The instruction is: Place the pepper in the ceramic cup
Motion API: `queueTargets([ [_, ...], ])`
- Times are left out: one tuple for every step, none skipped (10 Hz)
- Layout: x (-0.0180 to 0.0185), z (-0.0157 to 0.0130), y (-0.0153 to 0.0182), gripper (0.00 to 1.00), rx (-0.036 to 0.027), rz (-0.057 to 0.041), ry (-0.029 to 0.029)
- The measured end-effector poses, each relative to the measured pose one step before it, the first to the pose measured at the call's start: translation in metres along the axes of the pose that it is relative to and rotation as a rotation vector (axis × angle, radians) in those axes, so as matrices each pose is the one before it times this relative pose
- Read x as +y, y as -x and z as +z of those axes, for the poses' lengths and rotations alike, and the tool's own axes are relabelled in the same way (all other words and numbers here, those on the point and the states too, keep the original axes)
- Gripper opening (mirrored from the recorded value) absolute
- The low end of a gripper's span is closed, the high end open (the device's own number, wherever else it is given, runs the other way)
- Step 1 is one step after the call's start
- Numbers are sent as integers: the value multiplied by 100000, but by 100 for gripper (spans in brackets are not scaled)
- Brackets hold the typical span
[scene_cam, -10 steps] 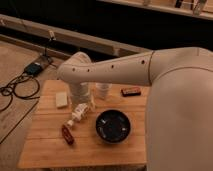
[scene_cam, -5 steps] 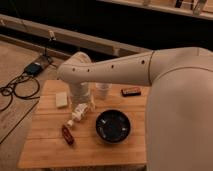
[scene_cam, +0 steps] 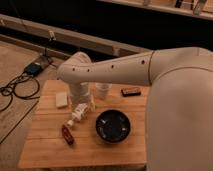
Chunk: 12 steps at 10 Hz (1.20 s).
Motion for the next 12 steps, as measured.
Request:
queueTargets([
  [-1, -1, 0, 65, -2, 5, 0],
  [13, 2, -2, 65, 1, -52, -31],
  [9, 36, -28, 65, 123, -167, -237],
  [813, 657, -344, 65, 1054, -4440, -2106],
  [1515, 733, -276, 65, 421, -4961, -721],
  [1667, 944, -222, 65, 243, -5393, -1186],
  [1104, 1069, -8, 65, -99, -4223, -1735],
  [1050, 820, 182, 65, -722, -3209, -563],
  [1288, 824, 194, 65, -803, -2689, -1],
  [805, 614, 82, 65, -414, -1400, 378],
  [449, 932, -168, 65, 548, -1468, -839],
  [458, 727, -170, 65, 526, -774, 0],
])
